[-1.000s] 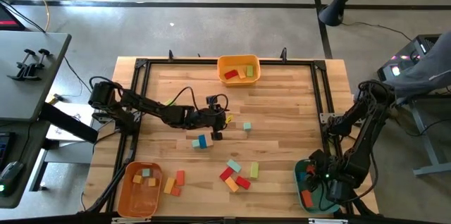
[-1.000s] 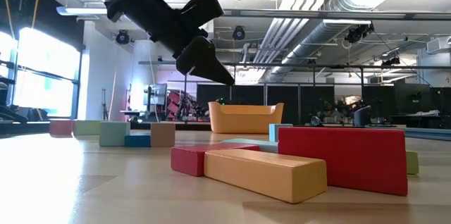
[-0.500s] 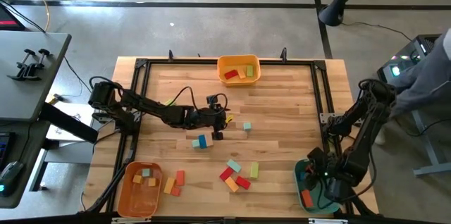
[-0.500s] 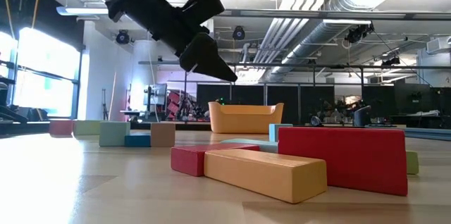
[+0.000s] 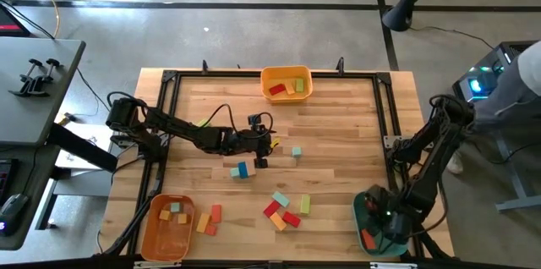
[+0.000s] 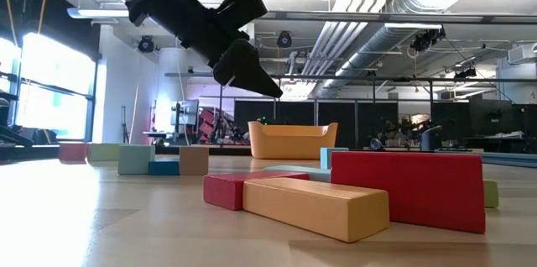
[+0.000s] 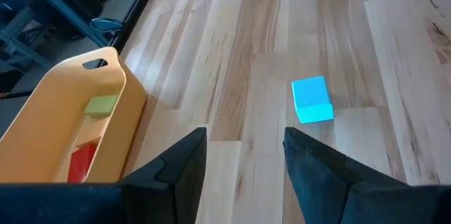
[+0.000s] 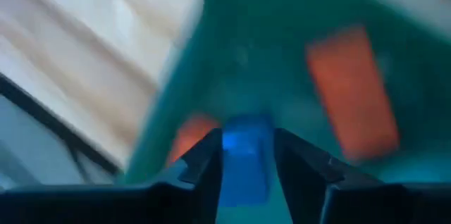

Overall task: Sort blocks by size
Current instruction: Put the large blue rectangle block into the green bin

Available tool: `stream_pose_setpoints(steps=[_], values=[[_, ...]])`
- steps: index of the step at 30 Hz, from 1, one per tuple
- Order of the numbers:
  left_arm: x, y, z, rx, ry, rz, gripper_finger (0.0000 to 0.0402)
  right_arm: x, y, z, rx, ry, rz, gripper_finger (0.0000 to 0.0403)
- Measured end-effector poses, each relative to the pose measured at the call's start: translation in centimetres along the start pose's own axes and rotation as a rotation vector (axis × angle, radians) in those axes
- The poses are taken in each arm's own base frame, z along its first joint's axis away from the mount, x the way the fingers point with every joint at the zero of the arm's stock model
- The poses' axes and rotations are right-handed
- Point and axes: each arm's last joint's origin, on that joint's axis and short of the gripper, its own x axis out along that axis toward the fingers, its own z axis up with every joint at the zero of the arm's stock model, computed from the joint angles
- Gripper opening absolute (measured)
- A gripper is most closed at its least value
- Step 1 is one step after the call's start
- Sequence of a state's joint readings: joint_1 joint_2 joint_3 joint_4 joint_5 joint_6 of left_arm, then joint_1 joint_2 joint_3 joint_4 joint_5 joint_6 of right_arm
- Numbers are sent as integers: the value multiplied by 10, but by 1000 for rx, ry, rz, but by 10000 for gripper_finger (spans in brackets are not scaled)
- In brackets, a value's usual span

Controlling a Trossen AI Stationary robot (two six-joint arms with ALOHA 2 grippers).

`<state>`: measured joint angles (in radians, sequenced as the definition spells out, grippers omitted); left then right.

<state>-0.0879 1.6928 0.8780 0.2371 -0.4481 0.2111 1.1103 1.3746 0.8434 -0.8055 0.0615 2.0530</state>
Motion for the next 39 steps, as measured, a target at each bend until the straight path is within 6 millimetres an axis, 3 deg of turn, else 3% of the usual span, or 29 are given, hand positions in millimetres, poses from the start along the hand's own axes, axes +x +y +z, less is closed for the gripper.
stream_pose_setpoints(steps=[3, 12, 20, 27, 34, 39], values=[[0, 0, 0, -1, 0, 0, 177, -10, -1, -8, 77, 95, -84, 102], [0, 0, 0, -1, 0, 0, 177, -25, 1, -15, 82, 24, -65, 87], [0, 0, 0, -2, -2, 0, 177, -26, 9, -27, 93, 274, -70, 87], [0, 0, 1, -7, -14, 3, 177, -25, 10, -17, 115, 235, -85, 74], [0, 0, 1, -6, -13, 3, 177, -10, 6, -9, 92, 266, -98, 40], [0, 0, 1, -4, -13, 3, 177, -8, 3, -5, 59, 232, -121, 47]])
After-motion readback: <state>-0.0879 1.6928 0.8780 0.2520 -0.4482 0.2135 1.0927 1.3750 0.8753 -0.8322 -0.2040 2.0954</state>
